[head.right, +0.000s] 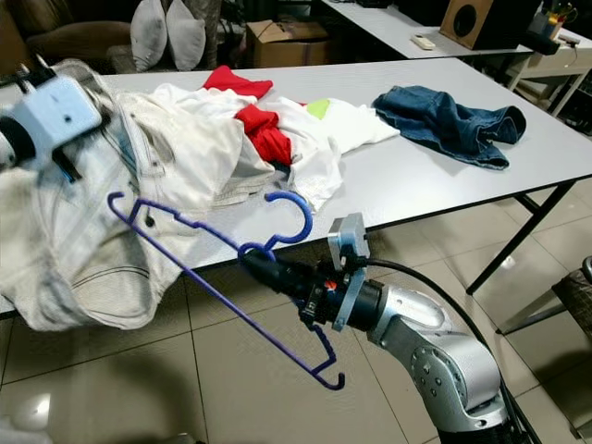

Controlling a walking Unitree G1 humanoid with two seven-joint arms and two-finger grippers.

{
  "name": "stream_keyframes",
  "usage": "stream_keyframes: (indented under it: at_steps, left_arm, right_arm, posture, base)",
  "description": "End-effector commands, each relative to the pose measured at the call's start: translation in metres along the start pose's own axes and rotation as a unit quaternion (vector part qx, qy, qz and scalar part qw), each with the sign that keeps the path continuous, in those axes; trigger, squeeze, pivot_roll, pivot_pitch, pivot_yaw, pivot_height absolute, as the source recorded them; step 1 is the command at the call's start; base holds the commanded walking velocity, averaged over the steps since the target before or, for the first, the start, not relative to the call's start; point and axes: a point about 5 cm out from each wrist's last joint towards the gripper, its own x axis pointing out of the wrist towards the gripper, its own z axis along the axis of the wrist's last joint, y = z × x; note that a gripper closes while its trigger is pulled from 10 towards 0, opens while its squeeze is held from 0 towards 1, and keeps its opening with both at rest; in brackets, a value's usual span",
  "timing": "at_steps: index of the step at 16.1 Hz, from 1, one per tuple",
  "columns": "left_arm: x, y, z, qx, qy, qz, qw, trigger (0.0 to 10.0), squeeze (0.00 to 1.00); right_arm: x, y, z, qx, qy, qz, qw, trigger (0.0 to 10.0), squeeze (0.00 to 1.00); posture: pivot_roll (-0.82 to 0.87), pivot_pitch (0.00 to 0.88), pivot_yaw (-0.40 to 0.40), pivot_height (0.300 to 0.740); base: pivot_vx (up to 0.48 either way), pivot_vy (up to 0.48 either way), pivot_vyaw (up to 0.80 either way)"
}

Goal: Hang hanger

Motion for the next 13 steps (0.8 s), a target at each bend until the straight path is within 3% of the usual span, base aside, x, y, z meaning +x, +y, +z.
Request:
stream_keyframes:
  at_steps: [1, 5, 8, 11, 13]
  left_arm:
    - [0.0, -0.003, 0.009, 0.011, -0.018, -0.006, 1.0, 0.0, 0.0]
    - [0.0, -0.009, 0.017, 0.024, -0.029, -0.015, 0.999, 0.0, 0.0]
    - [-0.002, -0.018, 0.019, 0.037, -0.032, -0.054, 0.997, 0.0, 0.0]
    - [-0.005, -0.022, 0.012, 0.03, -0.012, -0.054, 0.998, 0.0, 0.0]
    - [-0.006, -0.015, 0.004, 0.031, 0.011, -0.025, 0.999, 0.0, 0.0]
  right_arm:
    - [0.002, -0.001, 0.003, -0.005, 0.004, 0.007, 1.0, 10.0, 0.0]
    - [0.005, -0.025, -0.009, 0.008, 0.062, -0.068, 0.996, 10.0, 0.0]
    - [-0.004, -0.046, -0.016, 0.034, 0.086, -0.158, 0.983, 10.0, 0.0]
    - [-0.011, -0.055, -0.005, 0.018, 0.065, -0.206, 0.976, 10.0, 0.0]
    - [-0.02, -0.061, 0.009, -0.012, 0.045, -0.245, 0.968, 10.0, 0.0]
  posture:
    - [-0.06, 0.0, -0.057, 0.74]
    - [-0.06, 0.0, -0.079, 0.74]
    - [-0.06, 0.0, -0.083, 0.74]
    - [-0.07, 0.0, -0.083, 0.74]
    - [-0.07, 0.0, -0.083, 0.74]
  base:
    - [0.0, 0.0, 0.0]
    - [0.0, 0.0, 0.0]
    - [0.0, 0.0, 0.0]
    - [0.0, 0.0, 0.0]
    - [0.0, 0.0, 0.0]
